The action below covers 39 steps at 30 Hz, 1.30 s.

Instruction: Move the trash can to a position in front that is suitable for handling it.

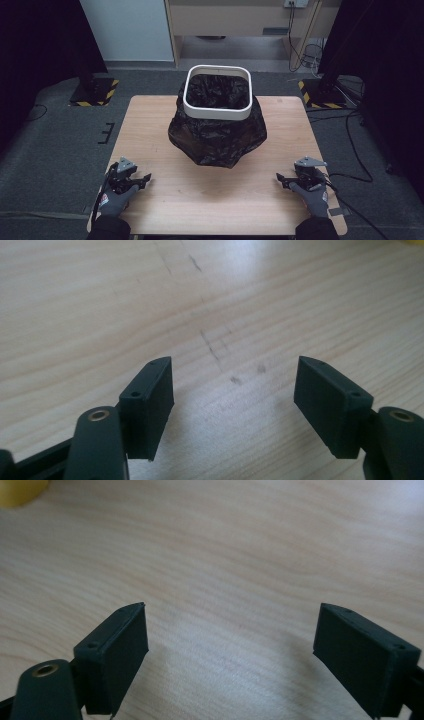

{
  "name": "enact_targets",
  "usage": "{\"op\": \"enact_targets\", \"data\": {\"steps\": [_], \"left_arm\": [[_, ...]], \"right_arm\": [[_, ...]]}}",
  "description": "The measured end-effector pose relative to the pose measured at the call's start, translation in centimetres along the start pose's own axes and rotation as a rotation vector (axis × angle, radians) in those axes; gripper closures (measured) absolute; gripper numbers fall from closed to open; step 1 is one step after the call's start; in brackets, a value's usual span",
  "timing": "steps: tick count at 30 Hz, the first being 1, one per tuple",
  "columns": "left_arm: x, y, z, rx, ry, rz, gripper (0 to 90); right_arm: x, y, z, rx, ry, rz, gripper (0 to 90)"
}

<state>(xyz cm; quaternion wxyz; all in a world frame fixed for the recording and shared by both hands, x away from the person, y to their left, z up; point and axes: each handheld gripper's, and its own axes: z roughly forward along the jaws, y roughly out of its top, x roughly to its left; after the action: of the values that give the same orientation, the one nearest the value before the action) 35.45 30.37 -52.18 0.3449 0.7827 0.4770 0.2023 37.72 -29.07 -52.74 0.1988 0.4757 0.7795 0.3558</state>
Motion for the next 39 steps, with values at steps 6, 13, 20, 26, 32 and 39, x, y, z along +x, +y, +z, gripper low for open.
{"op": "enact_targets", "data": {"steps": [6,13,20,26,32,39], "left_arm": [[-0.3,0.7,-1.7,-0.117,0.000,-0.058,35.4],[-1.2,1.7,-2.3,-0.175,0.002,-0.030,35.7],[-2.2,3.3,-2.7,-0.246,0.003,0.004,35.9],[-2.6,4.6,-2.9,-0.286,0.000,0.019,36.2],[-3.4,6.1,-2.4,-0.307,-0.014,0.028,39.0],[-5.2,7.5,-1.0,-0.301,-0.031,0.063,40.6]], "right_arm": [[0.4,0.9,-1.3,-0.081,-0.005,0.006,18.2],[0.8,2.0,-2.6,-0.152,-0.016,0.007,20.3],[1.0,3.3,-3.6,-0.255,-0.011,0.029,23.2],[1.4,4.2,-4.0,-0.296,-0.011,0.013,24.9],[1.9,5.3,-4.5,-0.339,-0.012,0.000,28.4],[2.8,6.5,-4.3,-0.345,-0.010,-0.025,31.3]]}}
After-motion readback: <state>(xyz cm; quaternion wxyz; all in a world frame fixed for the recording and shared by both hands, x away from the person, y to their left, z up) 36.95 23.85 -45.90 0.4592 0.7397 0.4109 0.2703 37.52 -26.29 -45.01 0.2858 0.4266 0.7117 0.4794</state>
